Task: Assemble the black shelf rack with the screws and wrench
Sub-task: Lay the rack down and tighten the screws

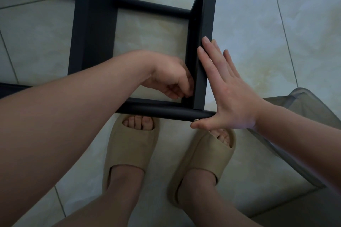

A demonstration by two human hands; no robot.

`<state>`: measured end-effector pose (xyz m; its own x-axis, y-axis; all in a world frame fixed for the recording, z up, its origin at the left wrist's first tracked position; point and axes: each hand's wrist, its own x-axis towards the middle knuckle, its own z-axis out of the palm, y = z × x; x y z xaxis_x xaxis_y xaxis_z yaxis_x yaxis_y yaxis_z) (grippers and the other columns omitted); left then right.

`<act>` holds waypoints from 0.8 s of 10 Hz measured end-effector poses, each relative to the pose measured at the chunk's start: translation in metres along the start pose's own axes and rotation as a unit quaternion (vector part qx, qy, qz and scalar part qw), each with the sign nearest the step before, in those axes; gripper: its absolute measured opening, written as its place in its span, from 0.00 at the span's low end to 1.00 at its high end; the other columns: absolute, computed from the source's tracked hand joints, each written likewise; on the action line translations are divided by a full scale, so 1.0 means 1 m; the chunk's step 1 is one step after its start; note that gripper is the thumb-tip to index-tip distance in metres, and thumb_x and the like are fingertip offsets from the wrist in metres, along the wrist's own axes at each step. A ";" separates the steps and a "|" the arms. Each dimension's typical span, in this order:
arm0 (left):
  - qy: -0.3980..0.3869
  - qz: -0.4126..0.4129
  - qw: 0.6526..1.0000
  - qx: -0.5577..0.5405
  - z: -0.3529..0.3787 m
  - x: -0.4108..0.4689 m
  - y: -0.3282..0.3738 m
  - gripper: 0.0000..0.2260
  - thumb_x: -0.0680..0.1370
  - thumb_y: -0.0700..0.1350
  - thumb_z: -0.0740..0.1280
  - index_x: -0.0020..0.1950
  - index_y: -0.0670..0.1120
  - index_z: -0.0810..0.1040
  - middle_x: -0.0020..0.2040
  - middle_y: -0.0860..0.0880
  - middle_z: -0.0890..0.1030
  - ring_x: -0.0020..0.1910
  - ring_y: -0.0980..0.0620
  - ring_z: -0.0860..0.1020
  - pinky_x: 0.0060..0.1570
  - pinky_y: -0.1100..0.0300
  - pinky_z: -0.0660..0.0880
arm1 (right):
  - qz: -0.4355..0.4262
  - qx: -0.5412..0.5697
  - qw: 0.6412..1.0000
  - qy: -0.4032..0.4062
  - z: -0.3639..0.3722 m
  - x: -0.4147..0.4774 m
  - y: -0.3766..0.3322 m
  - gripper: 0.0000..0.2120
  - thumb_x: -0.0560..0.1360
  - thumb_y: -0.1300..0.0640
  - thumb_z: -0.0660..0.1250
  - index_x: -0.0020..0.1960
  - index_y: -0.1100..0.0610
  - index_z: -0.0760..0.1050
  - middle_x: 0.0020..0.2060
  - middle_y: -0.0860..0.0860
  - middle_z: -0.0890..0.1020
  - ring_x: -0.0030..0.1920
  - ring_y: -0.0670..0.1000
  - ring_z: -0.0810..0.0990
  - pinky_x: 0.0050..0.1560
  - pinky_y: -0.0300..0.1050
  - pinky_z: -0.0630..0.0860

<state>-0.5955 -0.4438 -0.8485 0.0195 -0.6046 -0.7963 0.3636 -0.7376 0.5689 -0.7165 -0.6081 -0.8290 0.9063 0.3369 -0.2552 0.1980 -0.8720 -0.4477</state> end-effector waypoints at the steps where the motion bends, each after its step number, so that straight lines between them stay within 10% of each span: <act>1: -0.024 -0.009 1.000 0.016 0.001 -0.001 0.002 0.07 0.77 0.32 0.67 0.45 0.43 0.82 0.38 0.48 0.82 0.36 0.55 0.78 0.41 0.63 0.76 | -0.001 -0.002 1.000 -0.001 0.000 0.000 0.000 0.67 0.64 0.25 0.70 0.82 0.61 0.39 0.82 0.57 0.40 0.81 0.57 0.36 0.80 0.60 0.39; 8: -0.072 -0.038 0.996 -0.031 0.005 0.010 -0.005 0.07 0.77 0.33 0.67 0.43 0.43 0.82 0.36 0.49 0.83 0.34 0.56 0.79 0.38 0.66 0.76 | 0.001 -0.001 1.000 0.002 0.000 0.000 0.000 0.67 0.64 0.25 0.70 0.83 0.61 0.39 0.82 0.57 0.40 0.81 0.56 0.36 0.80 0.59 0.38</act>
<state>-0.6017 -0.4476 -0.8584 -0.1423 -0.5883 -0.7960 0.4162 -0.7652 0.4912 -0.7165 -0.6076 -0.8289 0.9081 0.3342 -0.2523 0.1974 -0.8730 -0.4461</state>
